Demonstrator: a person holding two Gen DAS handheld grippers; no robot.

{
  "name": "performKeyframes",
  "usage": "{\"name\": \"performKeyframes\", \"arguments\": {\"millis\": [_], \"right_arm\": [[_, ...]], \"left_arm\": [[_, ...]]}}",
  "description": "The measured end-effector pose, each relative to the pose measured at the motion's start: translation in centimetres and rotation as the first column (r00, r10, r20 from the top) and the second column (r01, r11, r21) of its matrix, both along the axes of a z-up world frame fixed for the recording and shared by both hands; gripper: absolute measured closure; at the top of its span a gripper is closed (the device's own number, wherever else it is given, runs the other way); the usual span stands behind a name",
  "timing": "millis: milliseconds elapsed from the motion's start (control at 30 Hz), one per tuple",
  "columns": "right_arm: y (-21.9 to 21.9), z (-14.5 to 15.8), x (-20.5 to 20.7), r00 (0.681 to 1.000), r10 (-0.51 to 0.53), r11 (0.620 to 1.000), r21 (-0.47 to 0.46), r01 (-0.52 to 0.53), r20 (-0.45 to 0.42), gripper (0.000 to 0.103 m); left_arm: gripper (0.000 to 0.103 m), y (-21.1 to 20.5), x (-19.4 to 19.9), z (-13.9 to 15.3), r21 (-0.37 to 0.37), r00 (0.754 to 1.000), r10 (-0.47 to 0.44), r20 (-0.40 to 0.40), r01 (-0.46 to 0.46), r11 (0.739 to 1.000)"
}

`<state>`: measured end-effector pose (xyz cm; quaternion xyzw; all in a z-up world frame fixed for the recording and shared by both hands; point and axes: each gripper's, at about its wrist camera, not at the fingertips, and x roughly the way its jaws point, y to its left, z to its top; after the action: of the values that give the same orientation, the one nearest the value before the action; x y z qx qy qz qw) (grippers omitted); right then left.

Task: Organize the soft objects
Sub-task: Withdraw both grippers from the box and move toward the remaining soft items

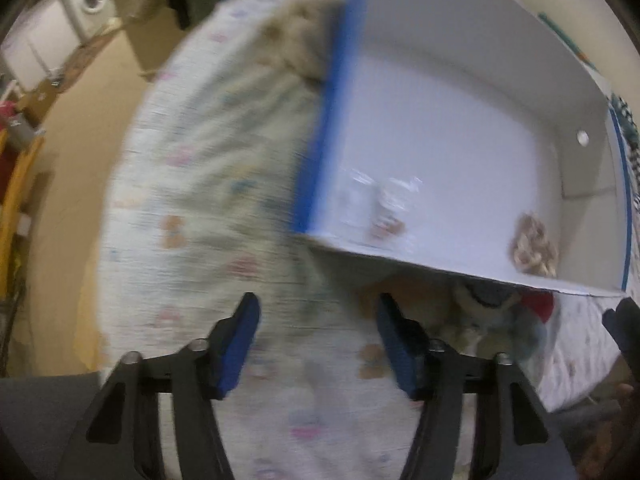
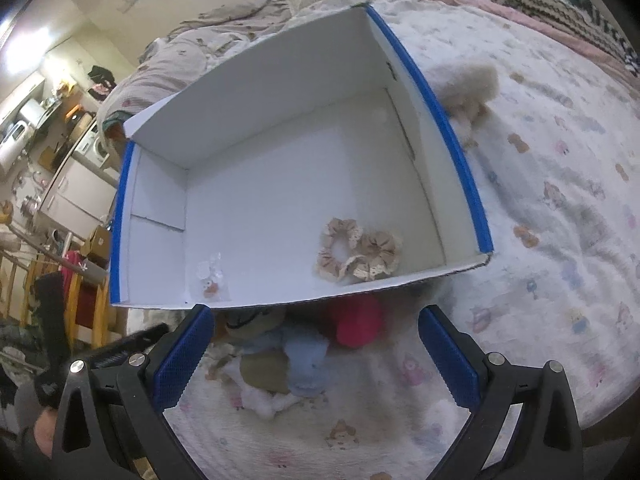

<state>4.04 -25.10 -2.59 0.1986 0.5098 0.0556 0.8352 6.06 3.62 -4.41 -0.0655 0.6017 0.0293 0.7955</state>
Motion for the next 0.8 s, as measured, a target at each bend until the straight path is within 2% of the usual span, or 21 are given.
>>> {"name": "performKeyframes", "arguments": {"millis": [133, 333, 433, 500, 533, 600, 800], "right_arm": [[-0.4, -0.2, 0.2, 1.0, -0.012, 1.0, 0.016, 0.012, -0.009, 0.0], [-0.8, -0.6, 0.3, 1.0, -0.019, 1.0, -0.005, 0.019, -0.022, 0.0], [-1.2, -0.8, 0.2, 0.999, -0.029, 1.0, 0.002, 0.029, -0.031, 0.0], [-1.3, -0.7, 0.2, 0.999, -0.03, 1.0, 0.007, 0.031, -0.031, 0.0], [-1.2, -0.7, 0.2, 0.999, -0.028, 1.0, 0.009, 0.029, -0.03, 0.0], [-1.1, -0.7, 0.3, 0.999, -0.022, 1.0, 0.01, 0.022, -0.03, 0.0], [-0.5, -0.9, 0.4, 0.999, 0.027, 0.999, 0.02, -0.026, -0.043, 0.0]], "left_arm": [[0.063, -2.6, 1.1, -2.2, -0.057, 0.998, -0.047, -0.051, 0.044, 0.997], [0.064, -5.0, 2.4, -4.5, -0.042, 0.995, -0.066, -0.081, 0.063, 0.997], [0.076, -5.7, 2.7, -5.5, -0.006, 0.992, -0.082, -0.099, 0.081, 0.997], [0.092, -6.3, 2.7, -5.6, 0.002, 0.989, -0.111, -0.102, 0.112, 0.994], [0.095, -6.6, 2.7, -5.6, -0.001, 0.986, -0.131, -0.104, 0.132, 0.991], [0.097, -6.9, 2.7, -5.6, -0.015, 0.982, -0.156, -0.107, 0.155, 0.988], [0.098, -6.2, 2.2, -4.7, -0.052, 0.984, -0.147, -0.096, 0.142, 0.988]]}}
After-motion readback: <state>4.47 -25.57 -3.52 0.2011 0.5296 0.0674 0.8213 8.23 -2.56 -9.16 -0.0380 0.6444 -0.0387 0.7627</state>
